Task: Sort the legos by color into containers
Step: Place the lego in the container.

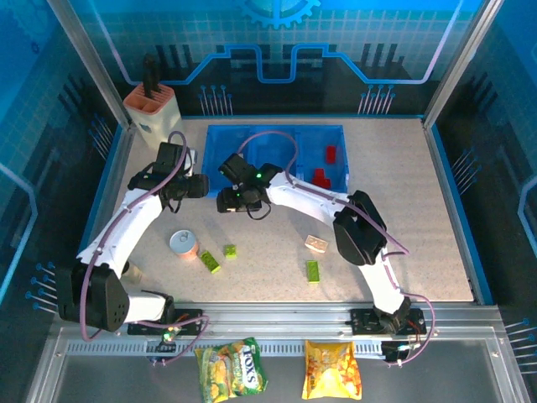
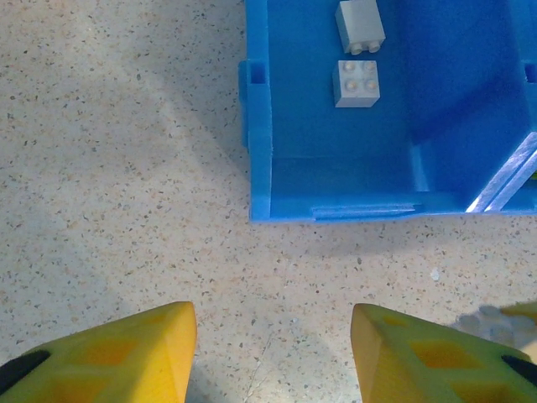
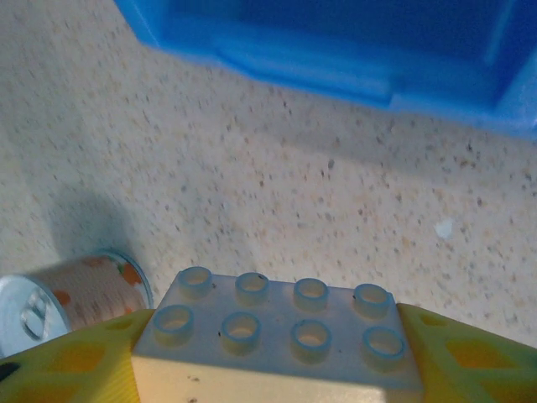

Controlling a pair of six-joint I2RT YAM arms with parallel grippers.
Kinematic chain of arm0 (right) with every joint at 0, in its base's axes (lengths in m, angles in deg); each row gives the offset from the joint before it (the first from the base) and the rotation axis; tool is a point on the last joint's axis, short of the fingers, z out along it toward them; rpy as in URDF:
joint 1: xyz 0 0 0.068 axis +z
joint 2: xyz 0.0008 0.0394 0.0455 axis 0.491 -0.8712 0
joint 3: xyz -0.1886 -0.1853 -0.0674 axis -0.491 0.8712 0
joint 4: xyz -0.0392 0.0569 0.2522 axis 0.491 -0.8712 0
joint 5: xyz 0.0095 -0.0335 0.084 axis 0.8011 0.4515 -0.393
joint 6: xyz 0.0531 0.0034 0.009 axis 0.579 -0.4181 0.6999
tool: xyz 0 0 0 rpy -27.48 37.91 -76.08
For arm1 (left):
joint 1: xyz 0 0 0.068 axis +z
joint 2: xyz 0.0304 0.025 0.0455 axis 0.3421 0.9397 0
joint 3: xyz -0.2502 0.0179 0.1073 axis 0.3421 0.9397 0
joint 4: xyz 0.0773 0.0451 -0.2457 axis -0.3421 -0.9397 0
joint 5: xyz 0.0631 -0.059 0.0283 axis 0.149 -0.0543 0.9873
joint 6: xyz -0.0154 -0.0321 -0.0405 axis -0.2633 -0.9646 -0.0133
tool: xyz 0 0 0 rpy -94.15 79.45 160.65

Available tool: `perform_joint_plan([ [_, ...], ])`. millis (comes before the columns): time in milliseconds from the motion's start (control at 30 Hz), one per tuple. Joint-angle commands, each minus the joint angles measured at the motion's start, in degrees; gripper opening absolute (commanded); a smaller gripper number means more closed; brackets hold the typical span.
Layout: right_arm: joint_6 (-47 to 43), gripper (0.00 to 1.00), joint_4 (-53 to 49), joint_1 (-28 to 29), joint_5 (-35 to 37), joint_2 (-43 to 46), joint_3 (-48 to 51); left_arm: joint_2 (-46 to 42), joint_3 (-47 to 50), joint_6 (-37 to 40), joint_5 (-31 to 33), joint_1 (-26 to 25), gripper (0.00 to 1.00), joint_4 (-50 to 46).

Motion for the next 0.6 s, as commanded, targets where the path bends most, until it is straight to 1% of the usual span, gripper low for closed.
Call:
perform_joint_plan([
  [0,2.3,0.63,5.4,-1.3,-2.1,-2.2,-2.7,-1.7,0.6,-0.9,-1.5,0.4,0.53,1.2],
  [267,4.9,0.62,12.1,-3.7,-2.7,-5.8,-5.0,-1.5,0.3,-1.2,-2.0,1.1,0.53,1.7],
  [500,7.3,0.62,13.5,-5.5,-3.5,-10.1,-10.0,-1.5,0.1,-1.3,-3.3,2.3,0.53,2.0],
  [567,7.8,0.62,13.5,-5.7,-3.5,-12.8,-11.3,-1.6,0.1,-1.5,-3.7,2.6,0.53,2.1],
])
